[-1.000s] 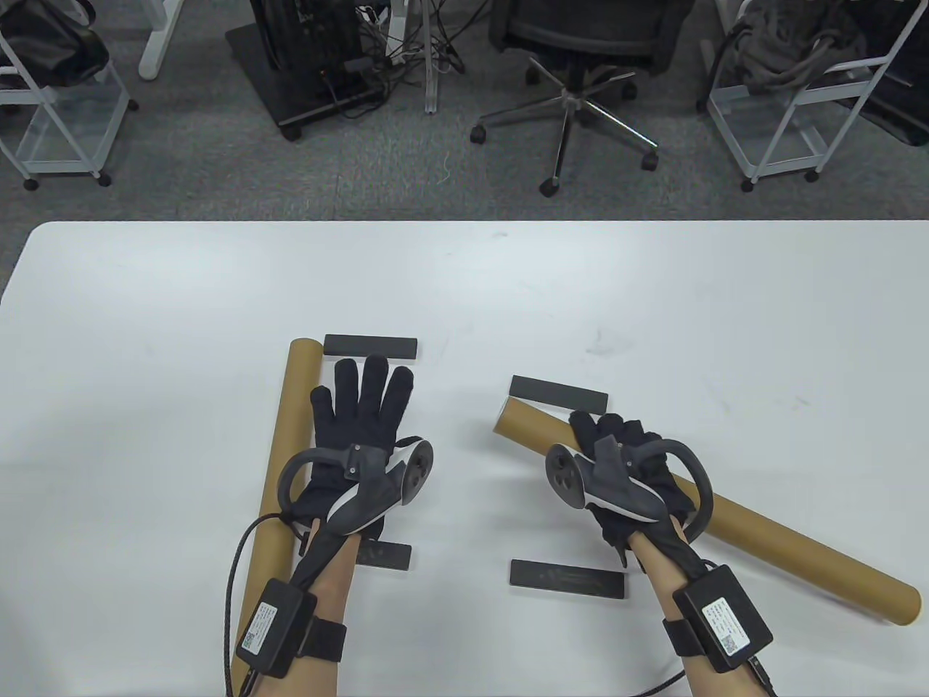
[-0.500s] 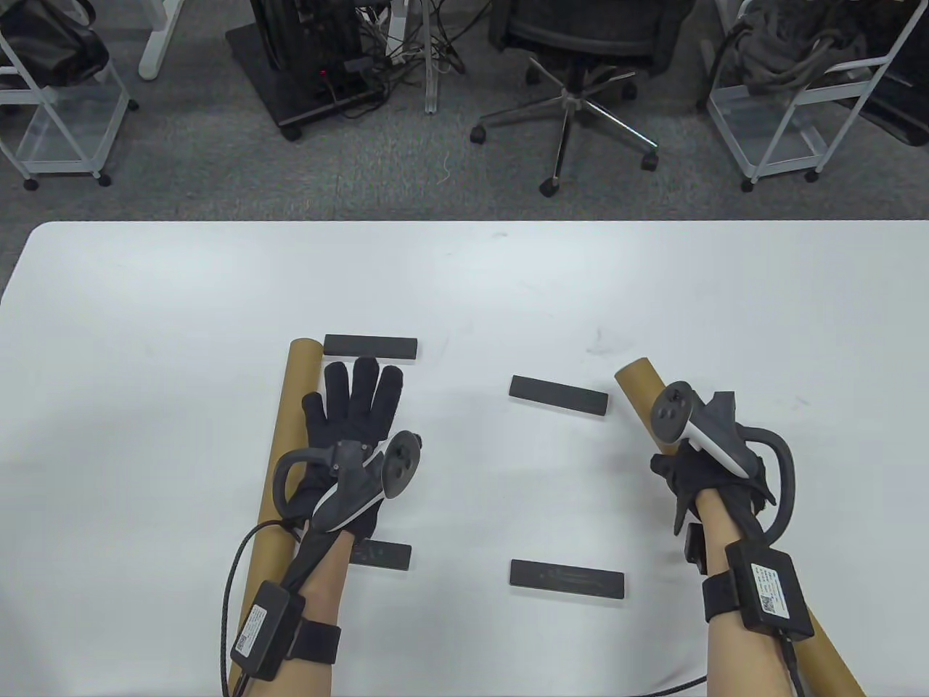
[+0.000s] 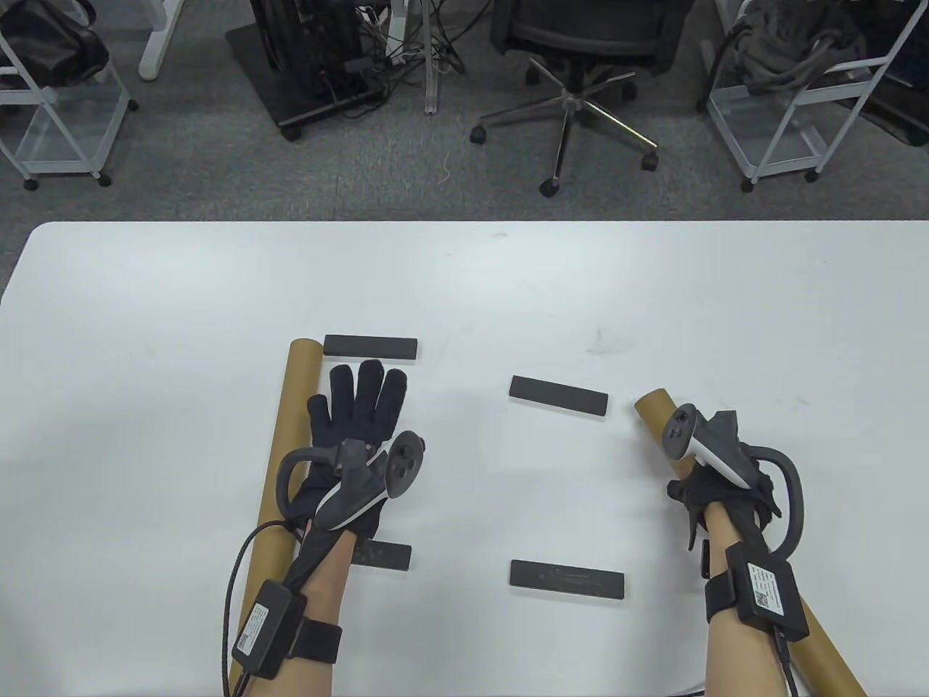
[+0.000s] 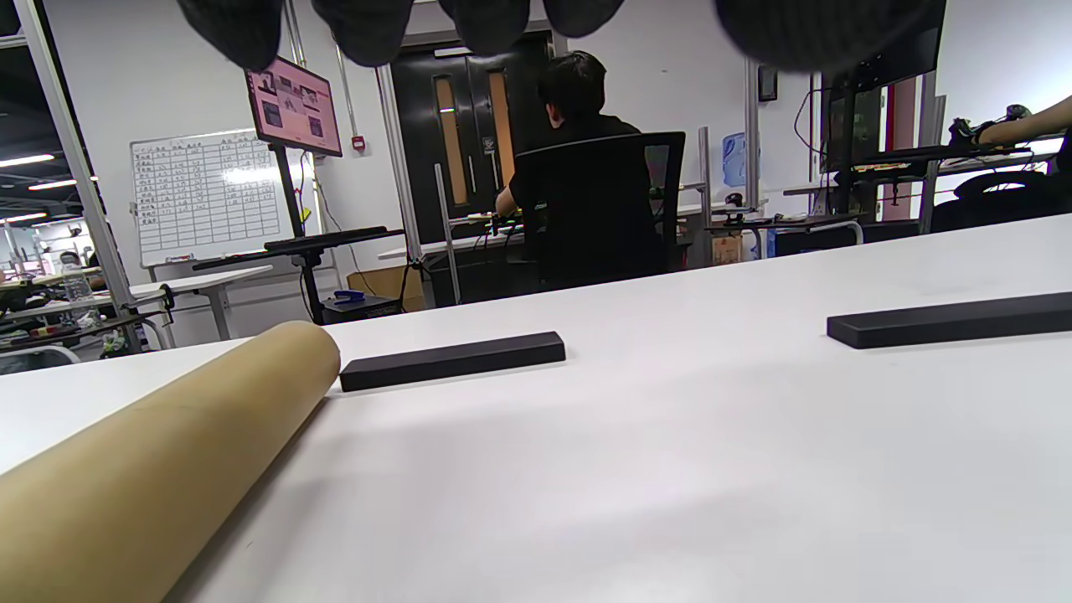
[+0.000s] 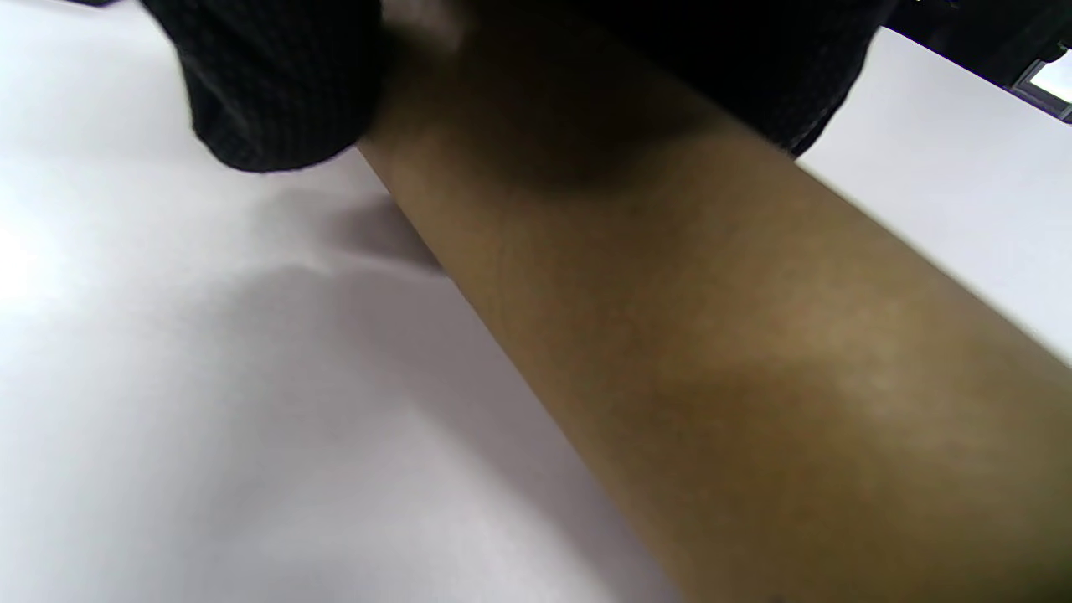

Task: Roll up posters and store in mailing tubes

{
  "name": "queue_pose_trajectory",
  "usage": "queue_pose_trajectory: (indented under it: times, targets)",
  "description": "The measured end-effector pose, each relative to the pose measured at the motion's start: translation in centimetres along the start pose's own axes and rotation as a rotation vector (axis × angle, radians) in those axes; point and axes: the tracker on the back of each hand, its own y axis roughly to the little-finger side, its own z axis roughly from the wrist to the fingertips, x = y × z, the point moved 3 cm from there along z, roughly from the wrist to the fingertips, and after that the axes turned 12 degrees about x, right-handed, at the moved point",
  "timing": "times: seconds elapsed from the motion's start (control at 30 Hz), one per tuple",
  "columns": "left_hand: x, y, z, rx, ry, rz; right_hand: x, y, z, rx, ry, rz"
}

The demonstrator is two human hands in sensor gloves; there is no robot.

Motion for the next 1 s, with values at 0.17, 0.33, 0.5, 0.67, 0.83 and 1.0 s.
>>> queue_pose_trajectory:
  times: [0.17,0.33,0.5,0.67,0.83,1.0]
  targets:
    - [0.3,0.3,0.0,-0.004,0.028,-0.045,-0.7,0.3,0.2,-0.010,-0.017,0.006]
    - [0.6,0.3,0.1,-0.005,0.043,-0.043,-0.6,1.0,-0.3,-0.001,-0.005,0.050]
    - [0.8,0.3,0.2,-0.003,0.048,-0.071,1.3,1.2,-1.4,0.025,0.079,0.114]
    - [0.9,0.2,0.2,-0.002,0.059,-0.077,4.4,-1.4,-3.6,0.142,0.243,0.090]
    - [1.0,0.1,0.2,0.006,0.062,-0.082,6.4,-5.9,-6.0,0.330,0.442,0.070]
    - [1.2,0.0,0.1,0.012,0.064,-0.081,6.0,-10.0,-7.3,0.460,0.551,0.007]
